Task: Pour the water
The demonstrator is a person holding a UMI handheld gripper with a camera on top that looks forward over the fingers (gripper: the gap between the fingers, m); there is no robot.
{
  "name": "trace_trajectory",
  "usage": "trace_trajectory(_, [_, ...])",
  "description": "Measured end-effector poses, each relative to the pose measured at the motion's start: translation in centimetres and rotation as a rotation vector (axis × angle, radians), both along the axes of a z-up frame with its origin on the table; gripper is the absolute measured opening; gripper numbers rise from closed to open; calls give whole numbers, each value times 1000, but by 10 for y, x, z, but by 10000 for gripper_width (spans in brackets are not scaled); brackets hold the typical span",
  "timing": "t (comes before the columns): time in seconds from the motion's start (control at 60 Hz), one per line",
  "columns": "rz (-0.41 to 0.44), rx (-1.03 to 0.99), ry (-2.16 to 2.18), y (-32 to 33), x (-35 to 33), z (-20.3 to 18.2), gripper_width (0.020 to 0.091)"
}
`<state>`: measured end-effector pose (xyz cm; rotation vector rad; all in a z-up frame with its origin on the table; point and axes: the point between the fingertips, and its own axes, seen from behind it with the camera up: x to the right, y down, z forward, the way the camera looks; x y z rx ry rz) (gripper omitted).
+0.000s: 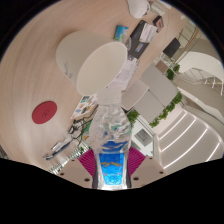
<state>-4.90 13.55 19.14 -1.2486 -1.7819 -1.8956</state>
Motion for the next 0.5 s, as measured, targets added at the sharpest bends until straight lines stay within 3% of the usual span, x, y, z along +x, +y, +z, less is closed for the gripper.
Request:
trace_trajectory(0.217, [-1,64,216,2,-14,-1,374])
trace_trajectory(0.233, [-5,88,276,3,-16,0,342])
trace_trajectory(0.25, [-11,116,339,4,-17,2,373])
trace_trajectory(0.433, [-52,436,1281,4,-29,53,410])
trace_trajectory(0.45, [-51,444,1382,4,-31,54,366])
trace_trajectory(0.467, [-31,516,1479,-6,-40,49,415])
trace_trajectory(0.5, [-45,459,1661,5,-34,50,433])
